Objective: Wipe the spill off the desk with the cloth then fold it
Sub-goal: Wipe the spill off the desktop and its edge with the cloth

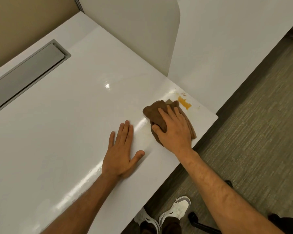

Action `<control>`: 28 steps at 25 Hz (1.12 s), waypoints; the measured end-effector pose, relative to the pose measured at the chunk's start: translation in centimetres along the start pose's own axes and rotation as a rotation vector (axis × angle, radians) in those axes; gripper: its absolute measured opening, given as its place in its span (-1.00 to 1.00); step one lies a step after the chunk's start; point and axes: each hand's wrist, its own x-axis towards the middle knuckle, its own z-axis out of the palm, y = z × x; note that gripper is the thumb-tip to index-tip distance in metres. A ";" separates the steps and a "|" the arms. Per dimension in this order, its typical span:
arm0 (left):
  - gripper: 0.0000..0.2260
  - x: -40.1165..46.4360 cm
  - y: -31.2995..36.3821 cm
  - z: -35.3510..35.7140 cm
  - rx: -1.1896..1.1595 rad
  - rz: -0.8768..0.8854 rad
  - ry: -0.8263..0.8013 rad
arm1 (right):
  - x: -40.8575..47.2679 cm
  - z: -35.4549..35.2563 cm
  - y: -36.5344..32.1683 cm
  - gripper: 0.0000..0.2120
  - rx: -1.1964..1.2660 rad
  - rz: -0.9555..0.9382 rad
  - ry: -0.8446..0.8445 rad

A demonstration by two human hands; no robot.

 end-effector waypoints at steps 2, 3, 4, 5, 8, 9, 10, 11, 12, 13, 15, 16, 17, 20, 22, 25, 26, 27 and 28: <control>-0.09 0.0 -0.2 0.2 -0.019 0.008 0.015 | 0.6 0.2 -0.5 -0.43 0.037 -0.072 -0.041; -0.09 0.0 -0.3 0.2 -0.033 0.010 0.024 | 0.8 0.5 -0.9 -0.46 0.056 -0.115 -0.053; -0.10 0.0 -0.3 0.3 -0.053 0.012 0.034 | 1.0 0.6 -1.3 -0.51 0.087 -0.155 -0.067; -0.10 0.0 -0.3 0.3 -0.081 0.011 0.046 | 1.0 0.7 -1.8 -0.55 0.125 -0.200 -0.088; -0.13 -0.1 -0.4 0.4 -0.177 0.001 0.089 | 0.6 0.7 -2.4 -0.69 0.205 -0.341 -0.161; -0.14 -0.1 -0.5 0.4 -0.191 0.000 0.101 | 0.4 0.5 -2.3 -0.72 0.226 -0.366 -0.205; -0.14 -0.1 -0.5 0.4 -0.190 -0.002 0.109 | 0.1 0.2 -2.1 -0.72 0.242 -0.369 -0.262; -0.14 -0.2 -0.6 0.4 -0.180 -0.003 0.111 | -0.3 -0.1 -1.8 -0.69 0.251 -0.359 -0.323; -0.11 -0.3 -0.6 0.4 -0.167 0.001 0.107 | -0.7 -0.4 -1.6 -0.64 0.251 -0.342 -0.379; -0.08 -0.4 -0.6 0.4 -0.158 0.010 0.100 | -1.1 -0.8 -1.2 -0.60 0.254 -0.323 -0.426; -0.04 -0.5 -0.6 0.1 -0.169 0.032 0.091 | -1.7 -1.8 -0.5 -0.57 0.326 -0.258 -0.485; -0.03 -0.7 -0.6 0.0 -0.195 0.042 0.102 | -2.1 -2.5 -0.3 -0.57 0.403 -0.196 -0.478; -0.05 -0.9 -0.5 -0.2 -0.235 0.049 0.122 | -2.5 -3.2 -0.1 -0.59 0.515 -0.125 -0.431; -0.14 -2.2 -0.6 -0.6 -0.362 0.015 0.175 | -3.5 -4.0 0.7 -0.66 0.770 0.055 -0.111; -0.18 -4.2 -1.8 -0.7 -0.289 -0.035 0.179 | -4.3 -3.8 0.7 -0.68 0.642 0.130 0.003; -0.18 -7.1 -4.8 -1.3 -0.016 -0.135 0.093 | -4.8 -0.8 0.6 -0.50 0.002 0.059 0.021; -0.18 -7.6 -5.6 -1.4 0.043 -0.170 0.059 | -4.7 0.2 0.3 -0.41 -0.118 0.066 0.020; -0.19 -7.9 -6.0 -1.4 0.070 -0.187 0.042 | -4.3 0.8 0.0 -0.36 -0.153 0.086 0.032; -0.20 -7.9 -6.1 -1.4 0.073 -0.189 0.036 | -3.8 1.3 -0.4 -0.34 -0.146 0.101 0.052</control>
